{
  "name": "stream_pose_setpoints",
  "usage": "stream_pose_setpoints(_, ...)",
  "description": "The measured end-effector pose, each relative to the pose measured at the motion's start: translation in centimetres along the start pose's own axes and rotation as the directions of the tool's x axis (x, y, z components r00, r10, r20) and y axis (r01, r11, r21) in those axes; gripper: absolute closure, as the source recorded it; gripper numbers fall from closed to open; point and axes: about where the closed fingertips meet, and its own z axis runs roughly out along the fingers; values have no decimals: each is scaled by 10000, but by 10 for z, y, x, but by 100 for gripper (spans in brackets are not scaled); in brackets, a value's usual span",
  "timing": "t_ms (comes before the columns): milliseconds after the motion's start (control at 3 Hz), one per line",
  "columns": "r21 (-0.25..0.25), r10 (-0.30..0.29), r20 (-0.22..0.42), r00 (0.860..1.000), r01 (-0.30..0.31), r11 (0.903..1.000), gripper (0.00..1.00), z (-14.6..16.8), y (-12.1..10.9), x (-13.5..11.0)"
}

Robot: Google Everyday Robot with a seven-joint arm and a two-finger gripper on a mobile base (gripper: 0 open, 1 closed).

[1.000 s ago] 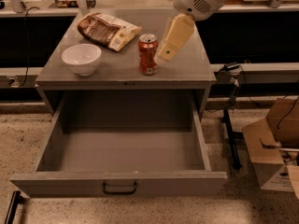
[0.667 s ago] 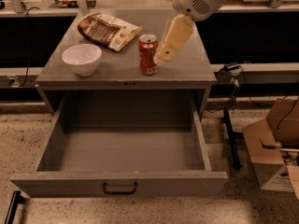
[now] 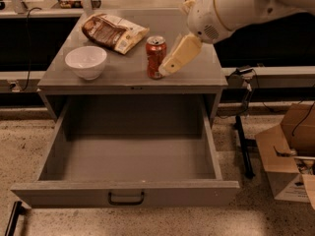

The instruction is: Place coke can into top drawer

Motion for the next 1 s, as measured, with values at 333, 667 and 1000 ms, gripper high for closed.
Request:
stream_pose_setpoints(333, 844, 773, 981, 9922, -857, 9927, 0, 17, -17, 15)
stream_pose_setpoints(667, 1779, 1402, 2350, 9618, -1843, 9666, 0, 30, -48, 29)
stream_pose_setpoints(1000, 2212, 1732, 3453, 9224, -2593, 9401, 0, 42, -73, 38)
